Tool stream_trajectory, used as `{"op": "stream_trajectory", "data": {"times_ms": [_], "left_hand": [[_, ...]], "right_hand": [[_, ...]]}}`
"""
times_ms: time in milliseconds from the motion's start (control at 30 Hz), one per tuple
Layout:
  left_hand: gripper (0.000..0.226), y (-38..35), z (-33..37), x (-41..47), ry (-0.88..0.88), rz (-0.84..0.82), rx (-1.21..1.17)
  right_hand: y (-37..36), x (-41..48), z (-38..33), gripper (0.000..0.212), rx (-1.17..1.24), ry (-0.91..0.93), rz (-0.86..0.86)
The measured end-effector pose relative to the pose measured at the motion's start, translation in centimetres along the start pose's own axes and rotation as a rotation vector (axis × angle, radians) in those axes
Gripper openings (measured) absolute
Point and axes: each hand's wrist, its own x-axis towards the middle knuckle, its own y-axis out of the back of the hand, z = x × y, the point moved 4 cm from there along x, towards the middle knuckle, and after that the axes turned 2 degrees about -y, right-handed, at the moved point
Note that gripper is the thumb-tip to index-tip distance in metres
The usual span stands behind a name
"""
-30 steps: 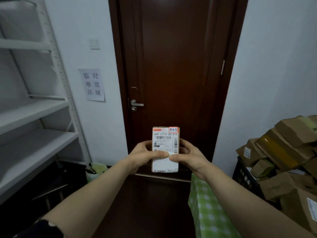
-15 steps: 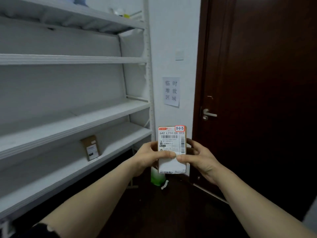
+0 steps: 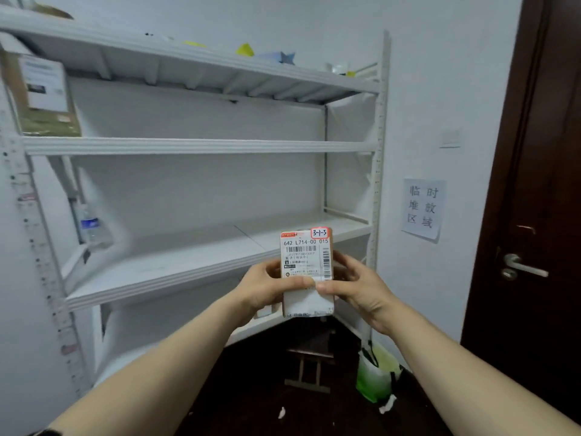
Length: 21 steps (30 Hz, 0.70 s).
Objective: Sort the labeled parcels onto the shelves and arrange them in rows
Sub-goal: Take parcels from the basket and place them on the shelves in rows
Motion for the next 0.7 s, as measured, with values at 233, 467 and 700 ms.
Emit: {"op": "stream_trajectory", "data": {"times_ms": [233, 467, 700], "left_hand": [[0.025, 12.3, 0.9, 1.6, -0.061, 0.122, 0.049], [0.031, 19.0, -0.1, 1.9, -0.078, 0.202, 0.051], [0.042, 22.2, -0.8, 1.4, -0.076, 0.274, 0.057]], "right_hand": [[-10.1, 9.0, -0.4, 0.091, 0.042, 0.057, -0.092], [-15.6, 14.0, 0.4, 0.094, 0.072, 0.066, -0.180], [-18.6, 16.3, 0.8, 0.071, 0.073, 0.067, -0.247]]}}
